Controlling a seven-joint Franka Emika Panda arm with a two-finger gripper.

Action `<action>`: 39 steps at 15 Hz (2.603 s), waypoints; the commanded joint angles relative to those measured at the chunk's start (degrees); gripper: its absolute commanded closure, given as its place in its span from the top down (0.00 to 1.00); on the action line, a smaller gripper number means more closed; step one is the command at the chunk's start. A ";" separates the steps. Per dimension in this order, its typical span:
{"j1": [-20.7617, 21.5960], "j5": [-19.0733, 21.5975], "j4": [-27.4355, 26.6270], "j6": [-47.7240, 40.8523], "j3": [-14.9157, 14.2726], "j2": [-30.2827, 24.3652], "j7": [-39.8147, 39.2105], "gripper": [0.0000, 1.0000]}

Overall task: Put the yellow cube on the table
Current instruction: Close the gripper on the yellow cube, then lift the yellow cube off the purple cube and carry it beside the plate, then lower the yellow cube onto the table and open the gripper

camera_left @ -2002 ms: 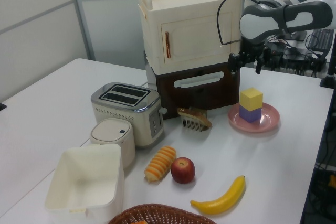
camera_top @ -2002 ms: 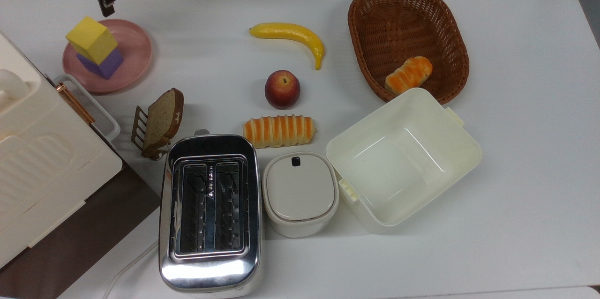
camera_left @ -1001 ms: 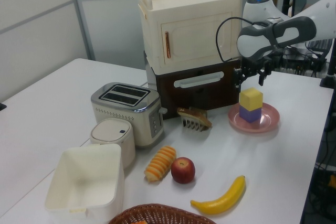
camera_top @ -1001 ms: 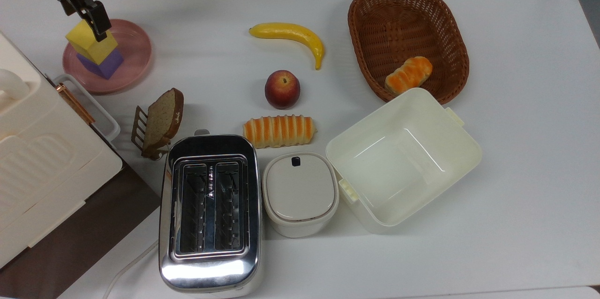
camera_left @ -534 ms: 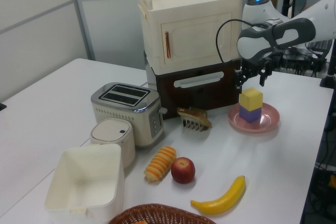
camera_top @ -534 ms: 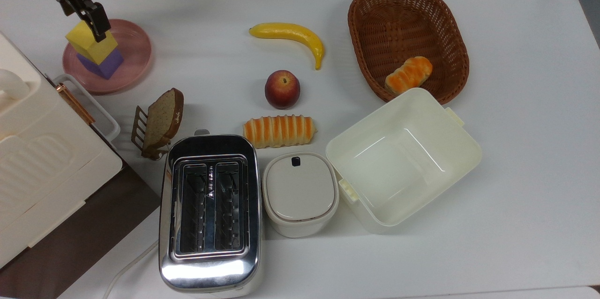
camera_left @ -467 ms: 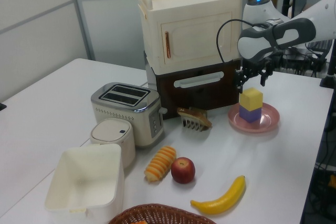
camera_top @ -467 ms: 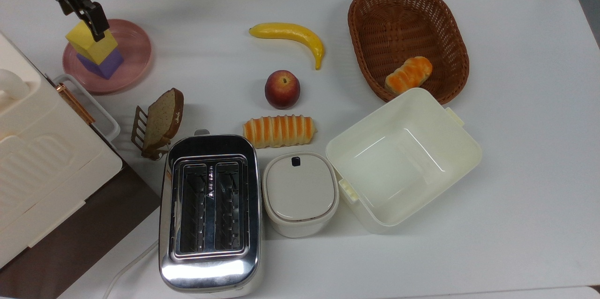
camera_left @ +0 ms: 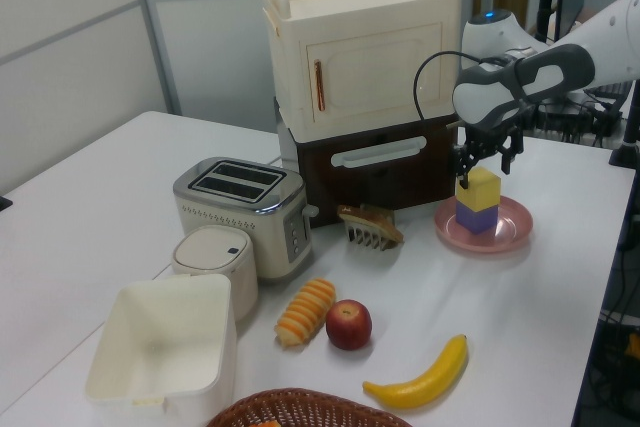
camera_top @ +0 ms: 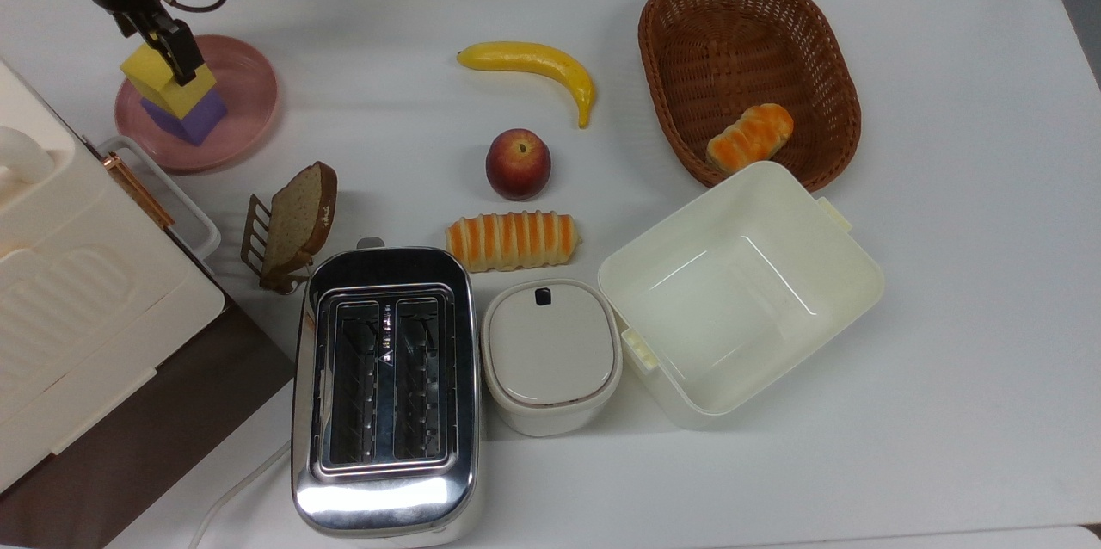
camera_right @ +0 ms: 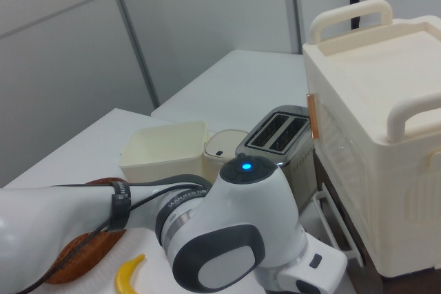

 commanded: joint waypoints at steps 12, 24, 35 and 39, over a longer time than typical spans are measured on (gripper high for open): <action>0.60 -2.92 -1.32 2.21 0.22 0.22 0.87 0.14; 13.07 -2.83 -1.06 -6.23 1.98 -3.65 2.19 0.16; 18.71 -2.92 -0.62 -6.23 2.07 -3.20 3.33 1.00; 18.62 -2.92 0.16 -6.84 2.07 -4.26 3.25 1.00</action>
